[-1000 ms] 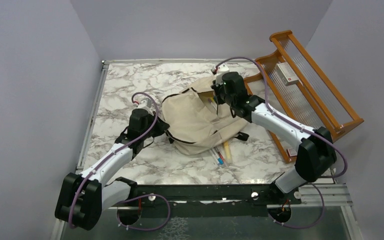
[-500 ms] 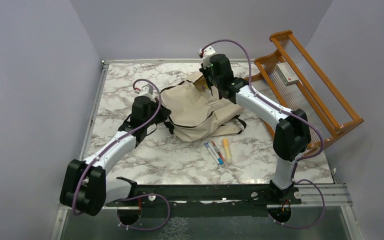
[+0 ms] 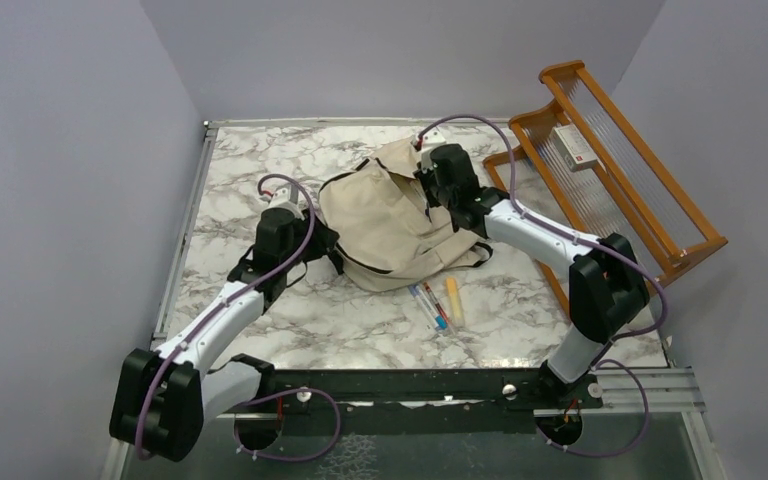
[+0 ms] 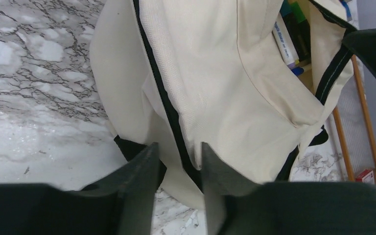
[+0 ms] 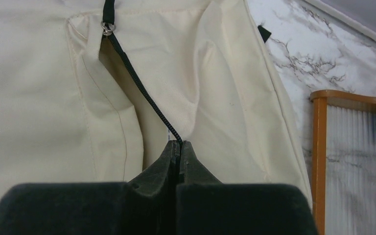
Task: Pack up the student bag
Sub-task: Adjust the student bag at the center of the board, then pick up the stationery from the center of the board.
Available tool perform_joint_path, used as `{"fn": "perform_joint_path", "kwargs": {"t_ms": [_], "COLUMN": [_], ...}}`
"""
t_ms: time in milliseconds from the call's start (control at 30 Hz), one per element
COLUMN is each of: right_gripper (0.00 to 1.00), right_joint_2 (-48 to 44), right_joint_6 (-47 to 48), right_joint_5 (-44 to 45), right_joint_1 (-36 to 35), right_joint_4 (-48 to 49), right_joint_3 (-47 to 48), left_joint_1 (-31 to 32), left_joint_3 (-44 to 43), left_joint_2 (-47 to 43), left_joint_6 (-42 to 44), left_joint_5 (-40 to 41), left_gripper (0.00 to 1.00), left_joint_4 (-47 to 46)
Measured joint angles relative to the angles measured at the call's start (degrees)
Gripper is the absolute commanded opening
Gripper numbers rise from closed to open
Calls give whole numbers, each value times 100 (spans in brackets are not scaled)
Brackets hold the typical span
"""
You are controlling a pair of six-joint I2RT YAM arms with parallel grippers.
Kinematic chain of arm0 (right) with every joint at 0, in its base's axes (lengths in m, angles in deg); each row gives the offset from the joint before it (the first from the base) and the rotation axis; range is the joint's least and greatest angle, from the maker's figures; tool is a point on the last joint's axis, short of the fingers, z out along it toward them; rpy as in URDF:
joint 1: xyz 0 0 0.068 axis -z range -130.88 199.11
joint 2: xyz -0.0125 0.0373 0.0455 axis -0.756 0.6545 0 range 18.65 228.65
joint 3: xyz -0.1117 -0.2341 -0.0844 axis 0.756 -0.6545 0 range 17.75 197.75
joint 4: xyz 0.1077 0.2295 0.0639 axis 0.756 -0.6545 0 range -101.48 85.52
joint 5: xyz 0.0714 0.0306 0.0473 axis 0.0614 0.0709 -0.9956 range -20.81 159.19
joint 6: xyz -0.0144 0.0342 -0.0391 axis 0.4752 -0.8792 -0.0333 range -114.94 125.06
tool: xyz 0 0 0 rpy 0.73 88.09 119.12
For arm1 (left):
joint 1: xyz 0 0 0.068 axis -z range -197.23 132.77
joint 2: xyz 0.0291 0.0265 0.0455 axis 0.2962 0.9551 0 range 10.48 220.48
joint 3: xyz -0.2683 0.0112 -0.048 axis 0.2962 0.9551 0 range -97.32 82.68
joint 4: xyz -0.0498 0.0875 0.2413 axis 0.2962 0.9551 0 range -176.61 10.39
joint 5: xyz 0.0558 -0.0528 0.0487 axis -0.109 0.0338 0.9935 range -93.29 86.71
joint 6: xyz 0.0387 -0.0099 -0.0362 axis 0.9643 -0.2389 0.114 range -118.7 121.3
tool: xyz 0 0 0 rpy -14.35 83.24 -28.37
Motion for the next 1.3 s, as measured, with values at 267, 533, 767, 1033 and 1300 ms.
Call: {"fn": "perform_joint_path", "kwargs": {"t_ms": [267, 533, 767, 1033, 1300], "right_gripper": [1, 1, 0, 1, 1], "right_joint_2": [-7, 251, 273, 76, -94], "right_joint_6": [-295, -564, -651, -743, -866], "right_joint_5": [-52, -118, -129, -129, -175], "right_joint_1": [26, 46, 63, 85, 114], "right_joint_4": [-2, -162, -181, -157, -111], "right_joint_3": [76, 774, 767, 531, 299], "left_joint_1": [129, 1727, 3047, 4203, 4863], "left_joint_3": [24, 59, 98, -619, -1423], "left_joint_2": [-1084, -1366, -680, 824, 2186], "left_joint_6": [-348, -1062, -1718, -2175, -2544], "left_joint_5": [-57, 673, 1593, 2378, 2796], "left_gripper": [61, 61, 61, 61, 52], "left_joint_4": [634, 1091, 1134, 1095, 1163]}}
